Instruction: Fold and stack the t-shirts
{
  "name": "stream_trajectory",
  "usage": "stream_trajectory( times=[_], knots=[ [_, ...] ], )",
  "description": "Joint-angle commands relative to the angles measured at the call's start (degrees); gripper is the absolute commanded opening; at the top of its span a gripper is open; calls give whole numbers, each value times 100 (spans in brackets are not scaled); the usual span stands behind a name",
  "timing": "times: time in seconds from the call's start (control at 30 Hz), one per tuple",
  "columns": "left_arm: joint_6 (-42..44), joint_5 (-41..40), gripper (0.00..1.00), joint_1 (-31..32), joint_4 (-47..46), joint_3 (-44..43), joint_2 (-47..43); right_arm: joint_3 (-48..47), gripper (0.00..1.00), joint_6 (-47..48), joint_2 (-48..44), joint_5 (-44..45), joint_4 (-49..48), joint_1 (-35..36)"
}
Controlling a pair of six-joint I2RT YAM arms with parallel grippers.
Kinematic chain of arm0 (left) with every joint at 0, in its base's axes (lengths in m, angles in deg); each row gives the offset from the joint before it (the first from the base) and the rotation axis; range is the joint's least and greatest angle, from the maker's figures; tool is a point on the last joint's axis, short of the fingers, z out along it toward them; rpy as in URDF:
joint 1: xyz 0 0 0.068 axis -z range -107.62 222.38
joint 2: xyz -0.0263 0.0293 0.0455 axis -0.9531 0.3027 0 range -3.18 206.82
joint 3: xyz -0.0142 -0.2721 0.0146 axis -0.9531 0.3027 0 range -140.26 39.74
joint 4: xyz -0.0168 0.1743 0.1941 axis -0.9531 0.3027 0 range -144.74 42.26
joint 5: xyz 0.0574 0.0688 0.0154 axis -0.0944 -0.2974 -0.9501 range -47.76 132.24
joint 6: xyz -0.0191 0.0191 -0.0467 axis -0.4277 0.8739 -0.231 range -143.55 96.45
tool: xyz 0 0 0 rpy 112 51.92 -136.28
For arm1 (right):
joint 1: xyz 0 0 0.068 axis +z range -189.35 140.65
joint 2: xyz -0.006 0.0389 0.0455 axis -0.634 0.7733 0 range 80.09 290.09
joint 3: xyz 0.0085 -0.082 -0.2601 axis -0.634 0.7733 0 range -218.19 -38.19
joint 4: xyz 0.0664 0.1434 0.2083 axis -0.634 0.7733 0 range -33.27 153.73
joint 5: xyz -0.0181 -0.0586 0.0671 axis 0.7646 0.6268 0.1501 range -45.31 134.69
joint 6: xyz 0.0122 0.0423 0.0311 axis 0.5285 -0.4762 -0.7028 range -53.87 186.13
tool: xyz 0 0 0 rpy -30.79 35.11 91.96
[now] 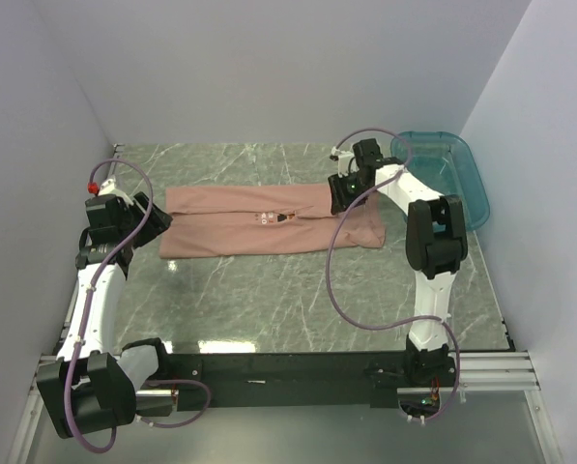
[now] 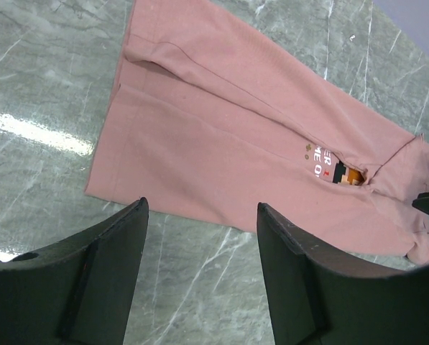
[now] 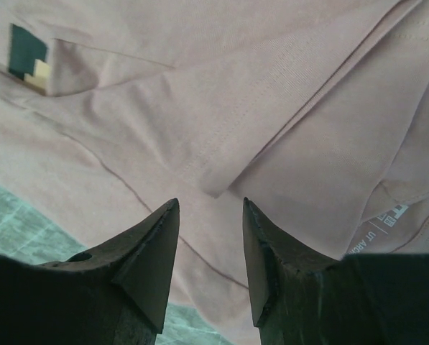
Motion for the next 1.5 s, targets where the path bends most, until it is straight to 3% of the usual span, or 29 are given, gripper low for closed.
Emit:
stream_trajectory(
  times=[0.0,0.27,0.4,0.7,0.9,1.1,1.17,1.2,1.23,1.37,1.47],
  knots=[
    [109,113,67,28,-200,-12,-95,-143,48,-164,176,139,-94,27],
    [118,96,67,28,-191,-29,-78,-345,43,-235,475,-90,-15,45],
    [127,105,67,28,-200,-29,-69,-459,35,-252,572,-178,46,45],
    [127,113,66,28,-200,-29,-7,-898,6,-235,721,-406,160,45],
    [136,69,67,28,-182,-29,28,-1617,0,-287,1011,-643,301,89],
    [153,17,67,45,-156,-47,133,-2830,1,-287,1713,-398,433,378],
    [162,-10,67,45,-138,-38,168,-3243,10,-340,1924,-301,529,440],
    [162,-18,67,45,-138,-38,186,-3480,28,-392,2038,-283,547,501],
    [162,-18,67,45,-138,-47,204,-3518,36,-419,2057,-222,530,528],
    [162,-10,66,63,-129,-56,213,-3273,42,-384,1751,-12,390,572],
    [162,-1,66,63,-138,-47,186,-2544,46,-288,1066,208,-40,494]
  ],
)
